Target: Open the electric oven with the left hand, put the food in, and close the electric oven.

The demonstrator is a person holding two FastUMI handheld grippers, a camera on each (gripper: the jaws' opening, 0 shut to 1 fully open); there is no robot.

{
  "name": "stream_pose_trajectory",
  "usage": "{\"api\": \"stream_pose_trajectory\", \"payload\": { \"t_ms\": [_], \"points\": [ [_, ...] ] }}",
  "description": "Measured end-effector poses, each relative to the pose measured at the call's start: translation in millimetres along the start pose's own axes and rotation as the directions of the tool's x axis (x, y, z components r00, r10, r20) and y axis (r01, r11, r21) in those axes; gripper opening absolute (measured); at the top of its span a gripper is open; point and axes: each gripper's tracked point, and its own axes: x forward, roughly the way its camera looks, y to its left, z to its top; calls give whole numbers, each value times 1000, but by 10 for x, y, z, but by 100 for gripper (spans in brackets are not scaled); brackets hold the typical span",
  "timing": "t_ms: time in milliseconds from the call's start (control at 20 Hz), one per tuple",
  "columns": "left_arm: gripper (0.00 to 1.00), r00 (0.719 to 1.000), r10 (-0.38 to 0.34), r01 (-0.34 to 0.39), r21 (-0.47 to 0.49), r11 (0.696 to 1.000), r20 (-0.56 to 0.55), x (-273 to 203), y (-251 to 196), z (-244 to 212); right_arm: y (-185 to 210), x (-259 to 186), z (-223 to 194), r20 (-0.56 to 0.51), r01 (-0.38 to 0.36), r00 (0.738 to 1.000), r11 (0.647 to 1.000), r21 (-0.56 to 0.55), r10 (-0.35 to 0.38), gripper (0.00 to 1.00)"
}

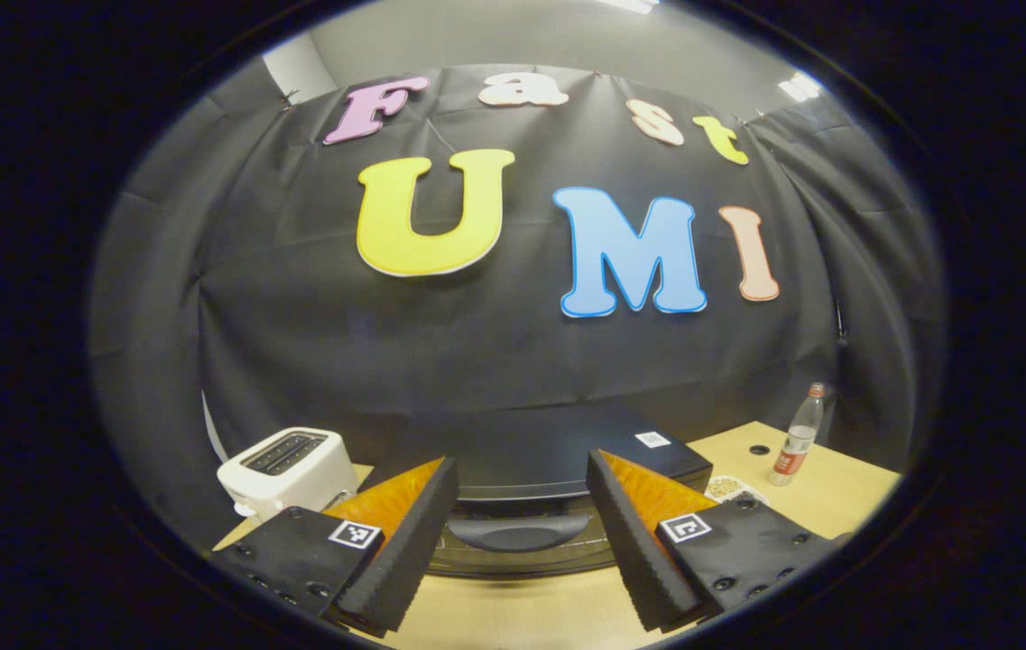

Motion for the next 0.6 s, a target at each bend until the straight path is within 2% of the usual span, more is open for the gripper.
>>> {"api": "stream_pose_trajectory", "payload": {
  "t_ms": [50,150,300,350,550,600],
  "points": [
    [96,1000,0,0,0,1000,-13,73,6,-71,3,6,-14,-7,7,1000,1000,-4,-7,96],
    [100,999,-3,3,-4,1000,-38,206,4,-197,-11,23,-66,-23,21,999,1000,-17,-22,96],
    [100,998,4,-5,-19,1000,-66,340,17,-403,-50,19,-101,-37,44,998,999,-28,-45,96],
    [97,997,9,-10,-25,1000,-71,377,20,-436,-54,23,-100,-41,49,998,998,-31,-51,96],
    [100,996,32,-34,-29,999,-84,465,24,-576,-102,19,-132,-49,60,997,996,-59,-63,96],
    [92,996,32,-34,-20,999,-78,478,8,-591,-106,18,-127,-50,62,997,996,-61,-65,96]
  ]
}}
